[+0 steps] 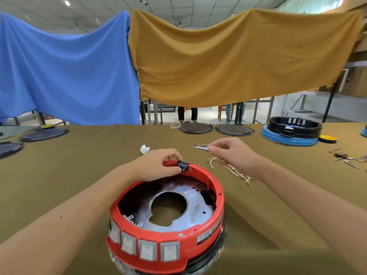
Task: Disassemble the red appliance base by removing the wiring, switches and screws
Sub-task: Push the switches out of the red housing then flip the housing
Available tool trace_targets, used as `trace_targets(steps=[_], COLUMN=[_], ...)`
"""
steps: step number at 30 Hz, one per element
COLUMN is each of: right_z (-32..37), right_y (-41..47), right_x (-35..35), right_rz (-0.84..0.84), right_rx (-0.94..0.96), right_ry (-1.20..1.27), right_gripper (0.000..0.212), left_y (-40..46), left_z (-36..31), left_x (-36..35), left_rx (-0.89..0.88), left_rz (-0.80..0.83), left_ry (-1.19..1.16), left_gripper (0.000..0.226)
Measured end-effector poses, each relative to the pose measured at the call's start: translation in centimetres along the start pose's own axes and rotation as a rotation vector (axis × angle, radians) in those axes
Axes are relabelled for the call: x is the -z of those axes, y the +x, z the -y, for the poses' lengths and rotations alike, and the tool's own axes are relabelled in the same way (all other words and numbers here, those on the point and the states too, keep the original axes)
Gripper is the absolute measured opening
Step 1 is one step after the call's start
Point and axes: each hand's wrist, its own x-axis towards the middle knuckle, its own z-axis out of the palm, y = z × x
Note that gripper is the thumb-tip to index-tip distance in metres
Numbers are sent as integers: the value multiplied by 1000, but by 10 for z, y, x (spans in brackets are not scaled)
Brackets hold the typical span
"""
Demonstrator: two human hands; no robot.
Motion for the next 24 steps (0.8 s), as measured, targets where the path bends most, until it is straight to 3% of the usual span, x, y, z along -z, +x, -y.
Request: trace_targets(steps=[5,10,12,18,24], right_z=[-9,-26,-28,-22,-13], right_y=[19,30,34,45,55], right_x=[-16,-38,-42,-42,-42], right_rz=[-11,4,36,246,348], right_rx=[-134,-201,-221,-190,-155], right_ry=[499,671,745,584,443], right_gripper=[10,3,11,27,33], left_y=[-5,-7,-7,-6,-7], left_z=[-3,-4,-3,-1,-3], left_x=[-3,-4,-4,-5,-4], left_rx=[-2,5,2,9,19], left_rz=[-48,-66,-67,-72,-74], left_ry=[-85,-144,-159,-148,-140], left_gripper=[16,17,17,19,20])
